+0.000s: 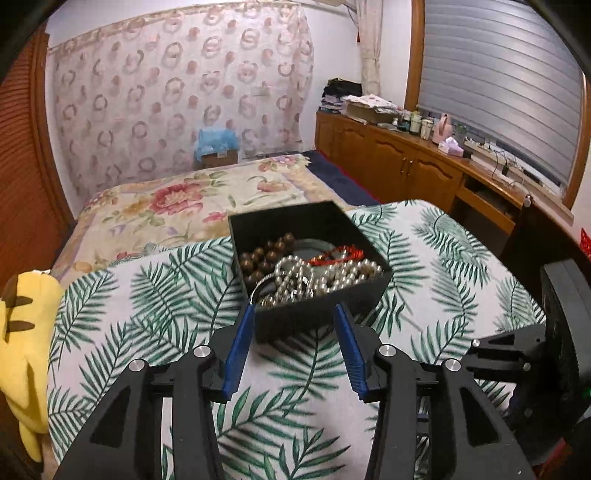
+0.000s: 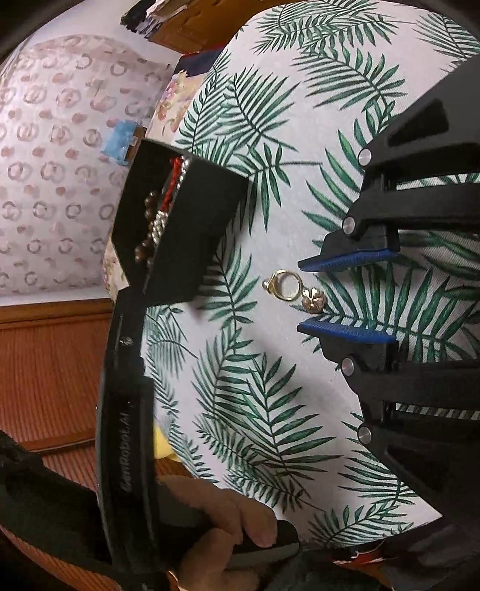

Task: Organize jewelry
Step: 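Grasp the gold flower charm with the right gripper while the left grasps the gold ring, then lower the gold ring and flower charm into the black box and open both grippers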

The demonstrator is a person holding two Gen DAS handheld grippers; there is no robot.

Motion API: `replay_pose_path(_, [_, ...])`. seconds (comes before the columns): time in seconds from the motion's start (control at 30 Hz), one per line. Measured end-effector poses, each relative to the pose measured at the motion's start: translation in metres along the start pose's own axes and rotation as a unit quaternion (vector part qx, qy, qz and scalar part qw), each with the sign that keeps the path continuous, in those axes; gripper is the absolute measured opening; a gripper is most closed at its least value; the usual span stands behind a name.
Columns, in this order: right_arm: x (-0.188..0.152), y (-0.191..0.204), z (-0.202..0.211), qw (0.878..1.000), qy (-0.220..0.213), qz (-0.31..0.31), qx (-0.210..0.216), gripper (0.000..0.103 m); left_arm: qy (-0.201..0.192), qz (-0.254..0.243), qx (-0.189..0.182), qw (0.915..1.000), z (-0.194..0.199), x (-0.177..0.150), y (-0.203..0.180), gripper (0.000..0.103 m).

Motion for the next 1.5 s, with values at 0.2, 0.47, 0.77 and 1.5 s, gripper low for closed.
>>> replay_pose_path(0.2, [-0.001, 0.004, -0.007, 1.0, 0.013, 0.015, -0.017, 0.029, 0.017, -0.001, 0.004, 0.9998, -0.007, -0.019, 0.003, 0.043])
replay_pose_path(0.47, [-0.005, 0.002, 0.001, 0.999, 0.012, 0.025, -0.027, 0.017, 0.042, -0.01, -0.016, 0.999, -0.017, -0.038, -0.013, 0.043])
replay_pose_path(0.77, [-0.021, -0.033, 0.031, 0.999, -0.009, -0.019, -0.045, 0.017, 0.069, -0.024, -0.068, 0.995, -0.022, -0.052, -0.048, 0.038])
replay_pose_path(1.5, [-0.005, -0.042, 0.045, 0.998, -0.032, -0.022, -0.048, 0.017, 0.08, -0.041, -0.068, 0.9936, -0.033, -0.056, -0.061, 0.004])
Point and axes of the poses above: each gripper's, at about its wrist camera, not at the fingertips, and z roughly against the way its jaws point, y to its left, x to its top, the point moved 9 cm from there along -z, roughly the way its jaws point, and after that the axes turned 7 degrees about x, right-handed, at the moved point
